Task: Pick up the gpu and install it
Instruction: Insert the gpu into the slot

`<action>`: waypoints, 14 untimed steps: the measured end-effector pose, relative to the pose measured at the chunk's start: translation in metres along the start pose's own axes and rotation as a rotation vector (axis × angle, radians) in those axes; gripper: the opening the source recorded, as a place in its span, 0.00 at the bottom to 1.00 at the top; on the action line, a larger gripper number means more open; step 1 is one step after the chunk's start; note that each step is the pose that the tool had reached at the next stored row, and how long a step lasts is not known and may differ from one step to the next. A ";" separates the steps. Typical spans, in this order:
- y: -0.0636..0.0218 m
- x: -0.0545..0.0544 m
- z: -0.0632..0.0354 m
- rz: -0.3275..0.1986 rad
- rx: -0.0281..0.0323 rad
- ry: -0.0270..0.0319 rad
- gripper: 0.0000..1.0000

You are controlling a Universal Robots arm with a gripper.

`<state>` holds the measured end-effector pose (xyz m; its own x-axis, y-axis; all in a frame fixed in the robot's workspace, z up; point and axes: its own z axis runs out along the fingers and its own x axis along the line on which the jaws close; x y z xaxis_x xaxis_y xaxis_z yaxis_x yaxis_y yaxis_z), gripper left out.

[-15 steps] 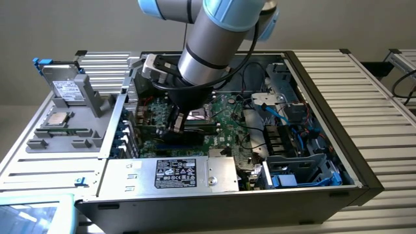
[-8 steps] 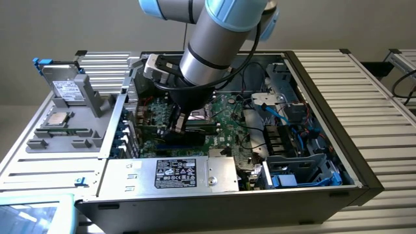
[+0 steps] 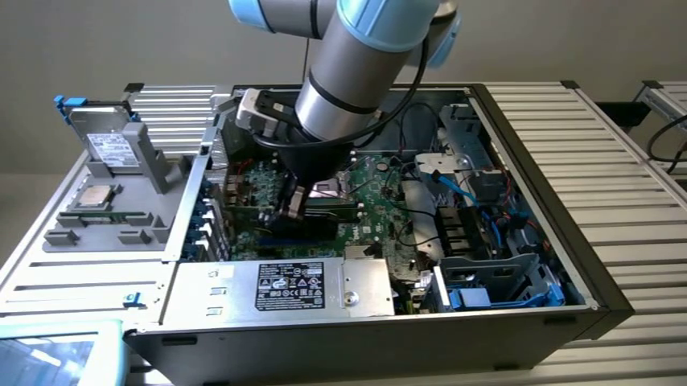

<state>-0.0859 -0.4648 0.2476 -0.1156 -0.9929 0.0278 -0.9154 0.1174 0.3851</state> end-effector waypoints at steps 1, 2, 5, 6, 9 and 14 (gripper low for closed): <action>0.0005 0.000 0.0006 0.000 0.0001 0.0000 0.28; 0.0010 0.000 0.0011 0.000 0.0001 0.0000 0.28; 0.0019 0.000 0.0018 0.000 0.0000 0.0004 0.28; 0.0019 0.000 0.0020 0.000 0.0000 0.0002 0.28; 0.0013 -0.001 0.0035 0.000 0.0001 0.0001 0.28; 0.0006 -0.002 0.0058 0.000 -0.0001 0.0001 0.28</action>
<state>-0.0884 -0.4628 0.2424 -0.1156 -0.9929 0.0280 -0.9153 0.1174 0.3852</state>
